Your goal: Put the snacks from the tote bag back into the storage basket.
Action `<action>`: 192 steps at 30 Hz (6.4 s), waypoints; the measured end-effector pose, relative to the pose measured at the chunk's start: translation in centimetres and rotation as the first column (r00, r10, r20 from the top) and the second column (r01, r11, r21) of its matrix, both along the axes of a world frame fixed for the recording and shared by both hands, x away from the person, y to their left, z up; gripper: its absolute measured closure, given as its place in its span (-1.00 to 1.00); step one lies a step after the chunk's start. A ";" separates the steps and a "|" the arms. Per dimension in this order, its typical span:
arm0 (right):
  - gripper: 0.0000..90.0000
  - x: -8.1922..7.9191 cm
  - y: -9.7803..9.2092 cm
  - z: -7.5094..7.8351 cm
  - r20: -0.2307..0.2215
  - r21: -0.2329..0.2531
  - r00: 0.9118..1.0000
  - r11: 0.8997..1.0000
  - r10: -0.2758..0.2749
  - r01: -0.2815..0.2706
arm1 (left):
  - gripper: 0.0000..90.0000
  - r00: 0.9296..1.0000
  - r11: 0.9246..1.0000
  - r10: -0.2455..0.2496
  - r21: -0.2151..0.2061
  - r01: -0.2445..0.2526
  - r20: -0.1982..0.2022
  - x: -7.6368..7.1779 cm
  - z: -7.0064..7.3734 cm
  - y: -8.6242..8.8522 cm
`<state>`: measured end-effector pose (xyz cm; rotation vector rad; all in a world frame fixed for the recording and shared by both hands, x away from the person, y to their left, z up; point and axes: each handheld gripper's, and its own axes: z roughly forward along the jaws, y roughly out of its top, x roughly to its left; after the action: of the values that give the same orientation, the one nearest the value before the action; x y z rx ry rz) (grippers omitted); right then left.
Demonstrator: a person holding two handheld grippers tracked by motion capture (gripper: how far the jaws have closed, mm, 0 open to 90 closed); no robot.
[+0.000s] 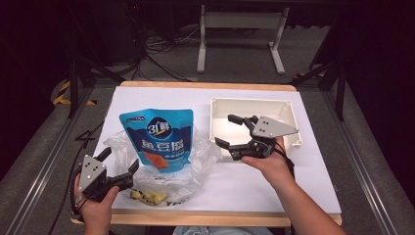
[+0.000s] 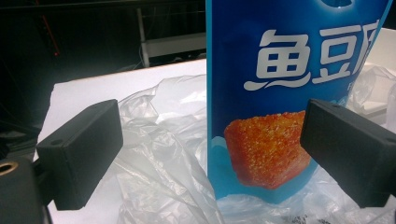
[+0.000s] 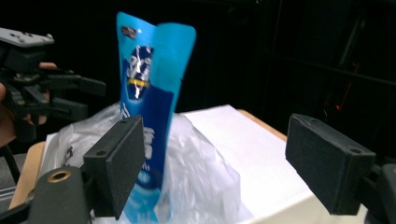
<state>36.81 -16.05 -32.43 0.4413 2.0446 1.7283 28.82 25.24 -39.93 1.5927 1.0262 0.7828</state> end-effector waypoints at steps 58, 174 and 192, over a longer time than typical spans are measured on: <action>-0.70 4.6 11.7 -6.7 -0.147 -0.019 0.973 0.983 0.176 -0.180 | -0.87 0.999 0.998 -0.041 -0.041 0.041 0.015 0.1 0.1 0.5; 0.20 5.4 6.2 2.9 -0.051 0.002 0.966 0.967 0.255 -0.255 | -0.86 1.000 0.999 -0.017 -0.044 0.018 0.020 0.2 0.0 0.5; 0.20 7.3 1.1 4.4 -0.043 -0.003 0.986 0.987 0.159 -0.159 | -0.86 1.000 0.999 -0.015 -0.043 0.016 0.017 0.2 -0.1 0.4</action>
<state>44.15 -14.97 -27.98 0.3236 2.1673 1.8173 29.06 25.67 -40.02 1.5535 1.0117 0.7573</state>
